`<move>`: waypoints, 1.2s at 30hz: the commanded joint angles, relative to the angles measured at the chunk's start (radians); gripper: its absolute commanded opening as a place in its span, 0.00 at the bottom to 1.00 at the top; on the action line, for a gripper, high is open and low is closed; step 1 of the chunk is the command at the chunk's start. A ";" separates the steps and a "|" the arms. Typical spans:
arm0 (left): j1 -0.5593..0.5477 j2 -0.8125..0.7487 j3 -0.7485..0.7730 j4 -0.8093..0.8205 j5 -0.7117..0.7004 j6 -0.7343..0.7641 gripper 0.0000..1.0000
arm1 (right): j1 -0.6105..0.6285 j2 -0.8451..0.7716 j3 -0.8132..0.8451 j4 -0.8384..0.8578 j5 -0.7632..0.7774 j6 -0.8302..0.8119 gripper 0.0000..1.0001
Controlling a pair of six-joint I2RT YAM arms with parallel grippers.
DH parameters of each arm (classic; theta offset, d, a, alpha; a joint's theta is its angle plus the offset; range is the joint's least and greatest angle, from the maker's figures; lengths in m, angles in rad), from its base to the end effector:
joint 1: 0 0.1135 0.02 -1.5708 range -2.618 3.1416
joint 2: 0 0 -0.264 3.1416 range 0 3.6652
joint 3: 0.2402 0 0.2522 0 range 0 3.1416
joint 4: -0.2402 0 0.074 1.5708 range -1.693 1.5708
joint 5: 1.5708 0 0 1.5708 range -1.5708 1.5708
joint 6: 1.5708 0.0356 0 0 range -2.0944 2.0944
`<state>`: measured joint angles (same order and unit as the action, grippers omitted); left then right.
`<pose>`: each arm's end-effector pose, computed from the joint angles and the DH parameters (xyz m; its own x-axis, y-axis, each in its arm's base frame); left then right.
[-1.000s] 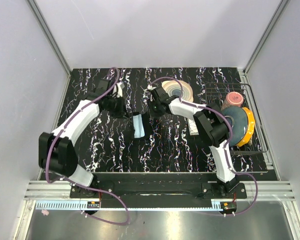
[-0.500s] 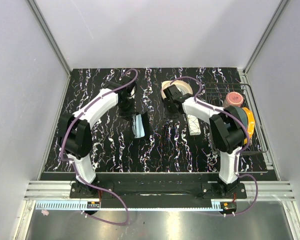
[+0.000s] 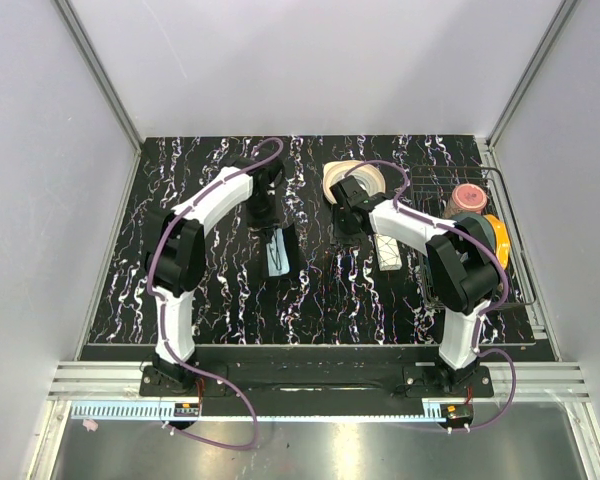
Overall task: Organize the sunglasses
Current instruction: Place the sunglasses in the sunglasses case.
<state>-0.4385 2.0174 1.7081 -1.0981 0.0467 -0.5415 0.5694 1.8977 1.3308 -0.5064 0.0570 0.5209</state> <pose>0.3646 -0.1728 0.2261 -0.9877 -0.1055 -0.1157 -0.0911 0.9882 -0.1233 0.3345 0.2117 0.1863 -0.8984 0.0148 -0.4389 -0.0787 0.9778 0.1941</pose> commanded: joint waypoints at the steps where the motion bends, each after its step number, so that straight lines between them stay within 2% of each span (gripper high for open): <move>1: -0.005 0.035 0.076 -0.060 -0.038 -0.029 0.00 | 0.004 -0.038 0.001 0.006 -0.023 0.005 0.43; 15: -0.009 0.092 0.073 -0.097 -0.045 -0.014 0.00 | 0.003 -0.025 -0.012 0.011 -0.034 0.002 0.44; 21: -0.012 0.133 0.087 -0.091 -0.045 -0.017 0.06 | 0.003 -0.040 -0.016 0.011 -0.022 -0.001 0.44; 30: -0.014 0.112 0.113 -0.091 -0.044 -0.026 0.31 | 0.001 -0.063 -0.022 0.008 -0.016 -0.009 0.45; 36: -0.014 0.054 0.117 -0.078 -0.021 -0.029 0.47 | 0.000 -0.120 0.007 -0.006 -0.025 -0.024 0.50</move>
<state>-0.4469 2.1479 1.7798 -1.1793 0.0223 -0.5591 0.5694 1.8782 1.3109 -0.5137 0.0338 0.5171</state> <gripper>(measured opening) 0.435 0.483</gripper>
